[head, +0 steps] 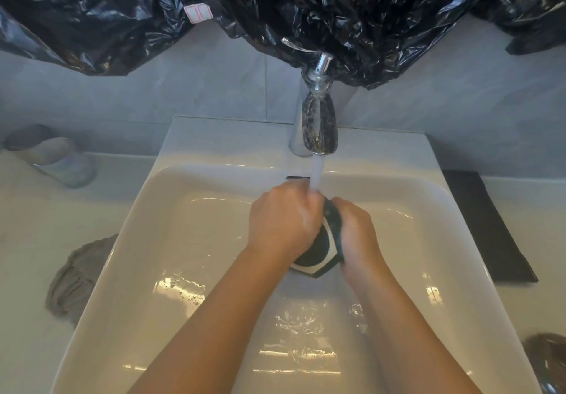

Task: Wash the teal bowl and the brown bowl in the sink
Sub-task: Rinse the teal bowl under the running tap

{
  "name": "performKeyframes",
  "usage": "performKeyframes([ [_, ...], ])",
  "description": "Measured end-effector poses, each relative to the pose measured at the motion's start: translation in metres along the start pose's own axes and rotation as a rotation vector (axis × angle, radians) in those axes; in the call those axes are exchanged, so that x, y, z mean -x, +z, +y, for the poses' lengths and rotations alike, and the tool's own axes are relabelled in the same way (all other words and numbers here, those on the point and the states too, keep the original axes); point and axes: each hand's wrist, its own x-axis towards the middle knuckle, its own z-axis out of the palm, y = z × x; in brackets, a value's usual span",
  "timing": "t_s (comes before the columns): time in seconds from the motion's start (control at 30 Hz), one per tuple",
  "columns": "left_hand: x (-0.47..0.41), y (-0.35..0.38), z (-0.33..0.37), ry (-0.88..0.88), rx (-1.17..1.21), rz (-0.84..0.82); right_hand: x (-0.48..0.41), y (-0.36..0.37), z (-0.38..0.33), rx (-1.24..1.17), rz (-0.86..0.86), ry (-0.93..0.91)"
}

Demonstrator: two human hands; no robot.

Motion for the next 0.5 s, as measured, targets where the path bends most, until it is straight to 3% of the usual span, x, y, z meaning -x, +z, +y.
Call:
performKeyframes([
  [0.07, -0.001, -0.004, 0.003, -0.057, 0.124, -0.014, 0.003, 0.002, 0.001, -0.024, -0.013, 0.017],
  [0.23, -0.014, -0.008, -0.014, -0.489, 0.682, -0.381, 0.001, 0.000, 0.004, -0.230, 0.039, 0.176],
  [0.3, -0.009, -0.007, -0.014, -0.623, 0.879, -0.313, -0.002, -0.001, 0.002, -0.429, 0.038, 0.253],
  [0.4, 0.005, 0.007, 0.000, -0.752, 1.116, -0.120, -0.008, -0.004, 0.007, -0.637, 0.028, 0.218],
  [0.5, 0.016, 0.018, 0.007, -0.661, 1.222, -0.088, -0.010, -0.005, 0.014, -0.726, 0.013, 0.240],
])
